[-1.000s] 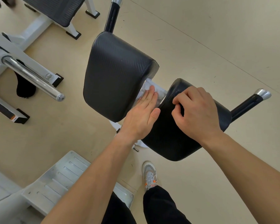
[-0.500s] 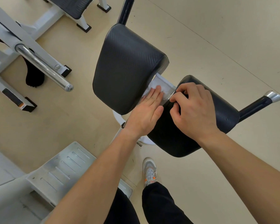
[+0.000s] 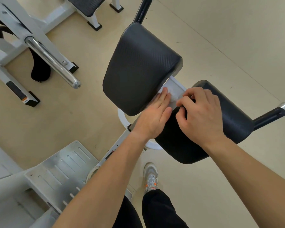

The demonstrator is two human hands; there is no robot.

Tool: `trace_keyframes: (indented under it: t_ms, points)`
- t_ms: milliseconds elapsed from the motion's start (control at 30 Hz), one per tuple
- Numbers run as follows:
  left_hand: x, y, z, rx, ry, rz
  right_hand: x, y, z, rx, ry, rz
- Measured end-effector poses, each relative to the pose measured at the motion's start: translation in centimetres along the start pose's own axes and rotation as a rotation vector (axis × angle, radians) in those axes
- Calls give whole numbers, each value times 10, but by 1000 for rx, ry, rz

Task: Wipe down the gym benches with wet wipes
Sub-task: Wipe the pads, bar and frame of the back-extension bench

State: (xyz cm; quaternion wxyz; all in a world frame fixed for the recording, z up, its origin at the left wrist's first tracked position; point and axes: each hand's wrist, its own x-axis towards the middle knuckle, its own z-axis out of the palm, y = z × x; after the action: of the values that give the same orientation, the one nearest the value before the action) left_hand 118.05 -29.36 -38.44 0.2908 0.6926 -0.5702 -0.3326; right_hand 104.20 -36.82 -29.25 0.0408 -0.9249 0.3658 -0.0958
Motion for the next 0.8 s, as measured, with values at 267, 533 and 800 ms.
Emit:
trace_keyframes:
  t_ms: [267,533,800]
  points:
    - [-39,-25,16,169,-161,-91,1,10,-6,0,15,17]
    - [-2,-2,2,161,-107,70,-4,14,-5,-16,2,22]
    - [-33,-37,5,352,-230,62,-6,15,-6,-4,18,24]
